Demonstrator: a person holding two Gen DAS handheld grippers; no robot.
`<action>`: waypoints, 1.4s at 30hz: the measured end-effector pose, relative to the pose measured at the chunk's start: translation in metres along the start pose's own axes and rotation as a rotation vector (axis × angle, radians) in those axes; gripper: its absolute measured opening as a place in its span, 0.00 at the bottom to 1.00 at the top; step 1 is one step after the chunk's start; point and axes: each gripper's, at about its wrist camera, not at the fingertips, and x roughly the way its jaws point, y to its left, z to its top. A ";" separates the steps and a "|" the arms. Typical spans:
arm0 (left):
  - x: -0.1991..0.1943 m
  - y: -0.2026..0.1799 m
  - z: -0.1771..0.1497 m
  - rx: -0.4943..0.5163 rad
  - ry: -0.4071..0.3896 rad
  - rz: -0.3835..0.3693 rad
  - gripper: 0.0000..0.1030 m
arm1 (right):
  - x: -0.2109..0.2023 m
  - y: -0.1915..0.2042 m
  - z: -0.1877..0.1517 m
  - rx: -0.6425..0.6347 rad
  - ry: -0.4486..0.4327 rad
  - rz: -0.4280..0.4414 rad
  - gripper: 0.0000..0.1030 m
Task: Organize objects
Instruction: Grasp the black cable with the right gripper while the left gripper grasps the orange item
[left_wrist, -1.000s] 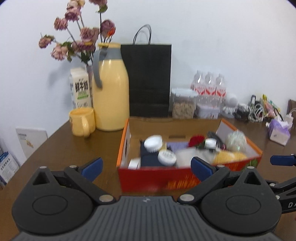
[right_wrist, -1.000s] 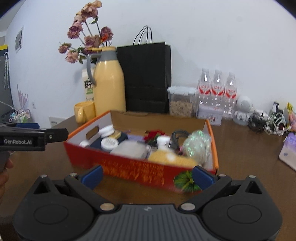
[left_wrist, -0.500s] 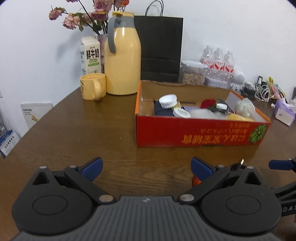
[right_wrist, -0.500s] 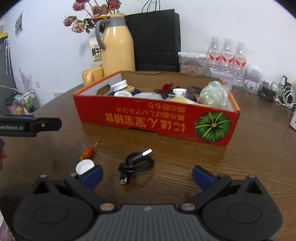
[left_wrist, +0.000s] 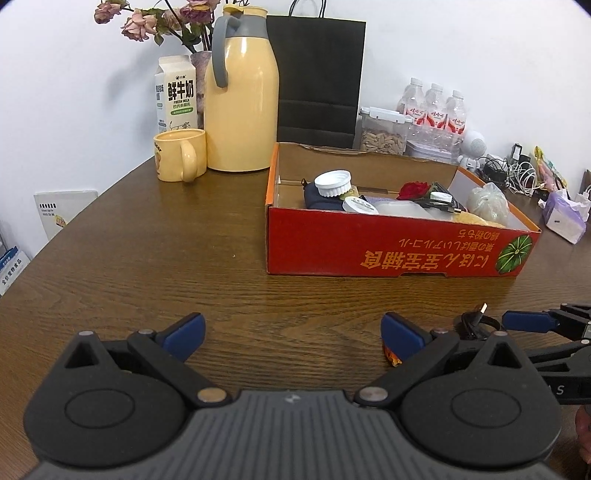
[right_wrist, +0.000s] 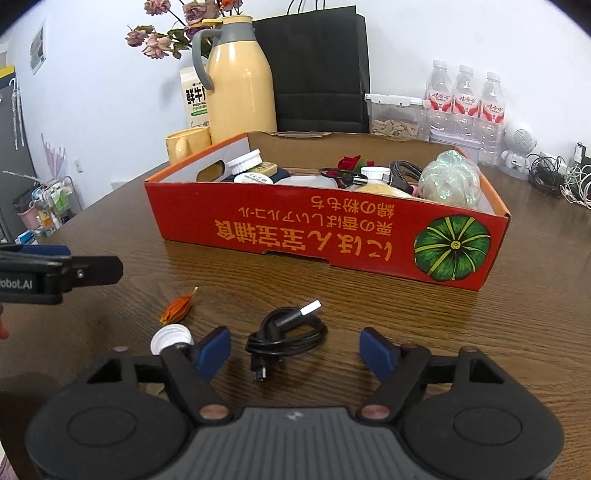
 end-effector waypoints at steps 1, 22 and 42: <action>0.000 0.000 0.000 -0.001 0.000 -0.001 1.00 | 0.000 0.001 0.000 -0.003 -0.002 0.000 0.63; 0.001 -0.009 0.001 0.016 0.014 0.003 1.00 | -0.020 -0.002 0.001 -0.023 -0.079 -0.004 0.44; 0.027 -0.055 0.002 0.092 0.092 -0.074 0.67 | -0.038 -0.040 -0.013 0.024 -0.145 -0.086 0.44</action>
